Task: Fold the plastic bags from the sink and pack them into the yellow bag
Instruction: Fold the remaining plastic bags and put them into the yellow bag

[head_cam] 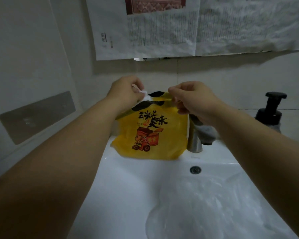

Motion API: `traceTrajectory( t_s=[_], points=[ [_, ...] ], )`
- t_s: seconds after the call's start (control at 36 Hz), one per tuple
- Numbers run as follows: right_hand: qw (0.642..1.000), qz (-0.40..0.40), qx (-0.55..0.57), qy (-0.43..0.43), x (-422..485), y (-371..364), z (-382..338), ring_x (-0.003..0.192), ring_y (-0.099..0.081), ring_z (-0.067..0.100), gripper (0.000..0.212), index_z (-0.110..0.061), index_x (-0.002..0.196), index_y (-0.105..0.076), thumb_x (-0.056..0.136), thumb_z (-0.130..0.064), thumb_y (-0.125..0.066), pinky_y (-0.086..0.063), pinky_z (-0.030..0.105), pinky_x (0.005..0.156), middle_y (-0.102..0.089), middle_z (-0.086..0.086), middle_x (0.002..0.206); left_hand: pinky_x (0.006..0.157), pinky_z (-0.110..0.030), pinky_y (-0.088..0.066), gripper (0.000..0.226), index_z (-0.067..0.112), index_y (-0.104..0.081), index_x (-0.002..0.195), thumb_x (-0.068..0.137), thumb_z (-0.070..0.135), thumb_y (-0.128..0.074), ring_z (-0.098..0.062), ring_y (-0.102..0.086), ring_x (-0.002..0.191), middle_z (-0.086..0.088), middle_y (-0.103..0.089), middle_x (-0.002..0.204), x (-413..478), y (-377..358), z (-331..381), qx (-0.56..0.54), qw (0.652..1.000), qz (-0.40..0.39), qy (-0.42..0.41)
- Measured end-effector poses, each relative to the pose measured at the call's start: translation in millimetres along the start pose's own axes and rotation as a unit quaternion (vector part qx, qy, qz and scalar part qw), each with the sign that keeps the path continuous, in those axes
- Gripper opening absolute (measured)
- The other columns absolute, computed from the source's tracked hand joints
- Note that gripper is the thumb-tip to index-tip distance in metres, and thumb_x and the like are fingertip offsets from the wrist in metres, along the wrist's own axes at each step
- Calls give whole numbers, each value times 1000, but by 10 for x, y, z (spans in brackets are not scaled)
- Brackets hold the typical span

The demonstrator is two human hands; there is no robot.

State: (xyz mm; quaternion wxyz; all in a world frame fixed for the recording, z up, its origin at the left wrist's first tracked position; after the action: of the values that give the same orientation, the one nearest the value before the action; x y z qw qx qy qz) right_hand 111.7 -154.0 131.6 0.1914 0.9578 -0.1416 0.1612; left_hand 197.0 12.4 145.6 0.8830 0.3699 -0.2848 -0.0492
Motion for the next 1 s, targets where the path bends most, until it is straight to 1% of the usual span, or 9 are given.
traceTrajectory(
  t_s=[0.11,0.25,0.33,0.44,0.61,0.75,0.83,0.92,1.0],
  points=[
    [1000,5,-12,1,143,-11,89,66,-52,12,15,-19,87,-62,96,-29,-56,-53,26,63,-57,0,76,68,-24,-41,15,23,-66,83,91,11,-64,-16,-56,87,2,-59,92,163,-172,51,107,990,-85,-37],
    [1000,9,-19,3,217,-29,156,63,-52,10,16,-20,85,-63,95,-29,-56,-53,24,60,-57,-2,73,67,-26,-40,30,32,-69,76,90,6,-62,-14,-56,79,3,-64,89,231,-363,71,170,971,-167,-27],
    [1000,12,-27,9,216,-25,144,62,-51,9,15,-17,91,-64,96,-29,-56,-52,23,58,-57,-1,74,69,-27,-39,21,28,-75,91,93,13,-62,-12,-52,77,4,-63,91,241,-400,71,190,961,-200,-18],
    [1000,13,-21,8,147,2,108,62,-51,9,14,-19,87,-62,96,-28,-56,-50,22,57,-56,-2,74,75,-29,-42,23,20,-74,104,96,34,-58,-13,-57,84,1,-68,99,193,-262,122,87,983,-164,-7],
    [999,36,-14,7,-114,55,-60,60,-51,10,17,-20,81,-62,95,-27,-57,-51,27,62,-57,-1,72,76,-30,-48,22,20,-69,95,96,35,-54,-14,-51,86,2,-56,93,-133,37,346,-73,997,-8,-27],
    [999,40,-12,-3,-546,87,-133,58,-49,11,19,-19,78,-62,95,-27,-57,-49,26,58,-57,0,71,75,-25,-47,15,29,-71,80,92,31,-64,-8,-62,81,10,-68,80,-676,-51,551,-147,988,-30,-28],
    [999,43,-16,-20,-871,149,-68,59,-49,14,19,-17,75,-63,93,-23,-59,-46,29,56,-56,1,67,68,-23,-45,17,30,-70,77,93,31,-63,-10,-60,77,-1,-73,85,-1006,-197,631,-157,986,-52,-23],
    [998,37,-35,-47,-1224,241,71,62,-49,15,18,-4,87,-67,93,-19,-58,-45,25,54,-55,6,70,52,-12,-39,14,24,-71,84,94,27,-62,3,-52,56,13,-63,63,-1364,-404,712,-159,982,-98,-5],
    [994,43,-62,-73,-1583,346,262,65,-50,14,24,1,101,-66,95,-20,-55,-48,24,59,-57,7,75,60,-16,-42,12,22,-71,89,94,25,-61,4,-52,67,15,-61,76,-1723,-695,756,-168,973,-159,13]
  ],
)
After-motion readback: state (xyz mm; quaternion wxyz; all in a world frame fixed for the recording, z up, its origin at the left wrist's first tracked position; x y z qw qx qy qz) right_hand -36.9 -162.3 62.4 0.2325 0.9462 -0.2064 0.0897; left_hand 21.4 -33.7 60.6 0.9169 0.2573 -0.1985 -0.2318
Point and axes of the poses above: each hand's wrist, its own x-axis towards the middle knuckle, its own y-axis out of the back of the hand, z = x × y, the point moved 3 cm from there along x, towards the middle knuckle
